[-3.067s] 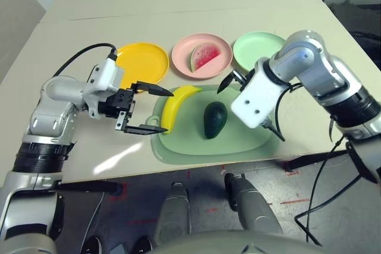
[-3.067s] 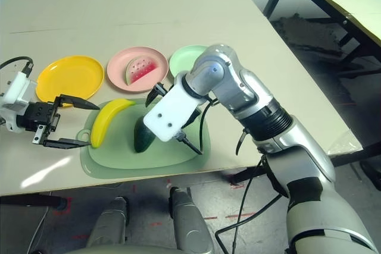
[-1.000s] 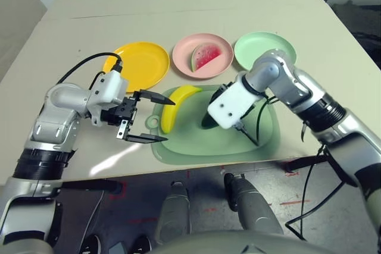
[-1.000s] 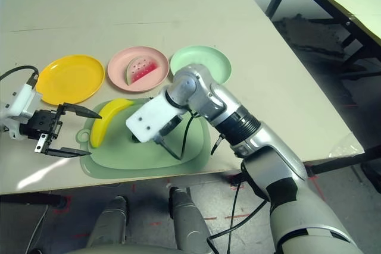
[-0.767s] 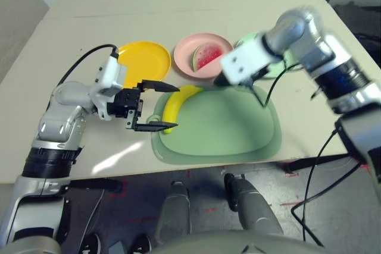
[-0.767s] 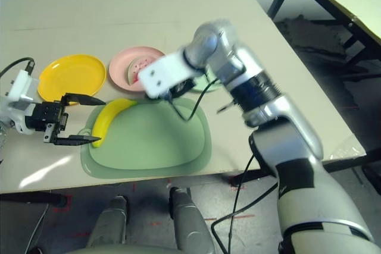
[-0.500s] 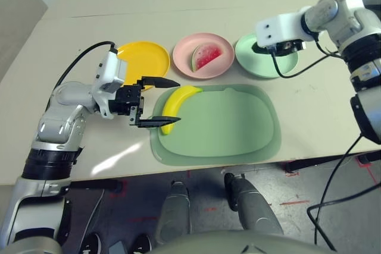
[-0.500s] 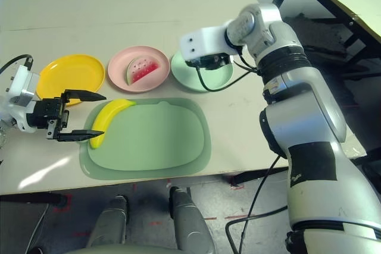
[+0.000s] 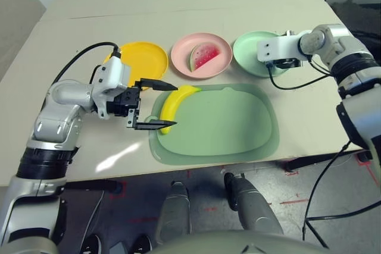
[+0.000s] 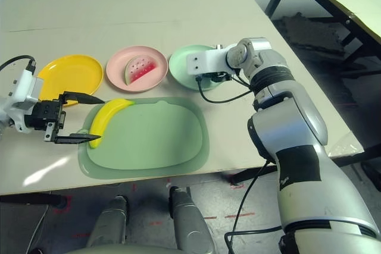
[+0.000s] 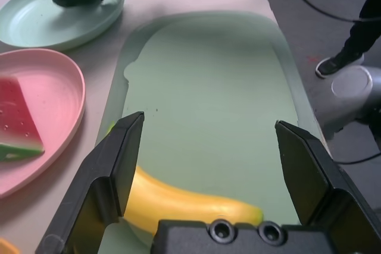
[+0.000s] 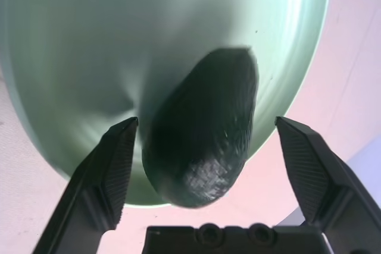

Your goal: Place the fruits into color-matched plates.

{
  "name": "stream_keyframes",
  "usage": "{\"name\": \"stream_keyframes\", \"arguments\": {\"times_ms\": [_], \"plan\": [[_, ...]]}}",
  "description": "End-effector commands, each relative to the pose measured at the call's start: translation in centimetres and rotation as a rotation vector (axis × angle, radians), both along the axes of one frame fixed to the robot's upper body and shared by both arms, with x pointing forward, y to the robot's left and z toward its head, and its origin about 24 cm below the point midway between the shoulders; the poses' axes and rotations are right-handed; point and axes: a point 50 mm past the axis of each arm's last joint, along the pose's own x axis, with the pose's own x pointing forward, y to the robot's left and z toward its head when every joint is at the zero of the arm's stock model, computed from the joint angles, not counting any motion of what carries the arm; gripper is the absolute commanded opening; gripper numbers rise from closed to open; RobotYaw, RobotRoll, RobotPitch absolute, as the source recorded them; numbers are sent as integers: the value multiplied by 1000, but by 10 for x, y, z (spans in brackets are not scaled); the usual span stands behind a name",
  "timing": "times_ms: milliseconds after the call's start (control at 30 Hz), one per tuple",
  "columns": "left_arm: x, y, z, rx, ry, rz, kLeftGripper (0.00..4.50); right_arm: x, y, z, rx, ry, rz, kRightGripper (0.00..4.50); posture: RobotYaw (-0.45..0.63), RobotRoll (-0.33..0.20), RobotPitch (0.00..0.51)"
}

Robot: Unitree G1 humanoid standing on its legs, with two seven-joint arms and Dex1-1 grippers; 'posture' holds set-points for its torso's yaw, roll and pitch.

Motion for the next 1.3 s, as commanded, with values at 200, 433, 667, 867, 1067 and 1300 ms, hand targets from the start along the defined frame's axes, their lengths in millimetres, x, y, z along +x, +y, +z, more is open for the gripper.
{"name": "stream_keyframes", "arguments": {"times_ms": [200, 433, 667, 867, 1067, 1300], "plan": [[10, 5, 18, 206, -196, -109, 4500, -17, 17, 52, 243, 115, 191, 4478, -47, 0, 217], [25, 2, 38, 455, -490, -281, 4500, -67, 42, 43, 759, 375, 399, 4478, -68, 0, 213], [32, 0, 39, 691, -579, -481, 4500, -117, 38, -7, 1215, 572, 364, 4478, -83, 0, 218], [40, -23, 37, 718, -728, -645, 4500, -134, 35, -62, 1428, 528, 226, 4478, -98, 0, 222], [48, -40, 36, 744, -813, -725, 4500, -139, 42, -79, 1498, 459, 186, 4478, -118, 0, 217], [56, -49, 34, 781, -832, -742, 4500, -149, 49, -88, 1424, 433, 307, 4478, -126, 0, 215]]}}
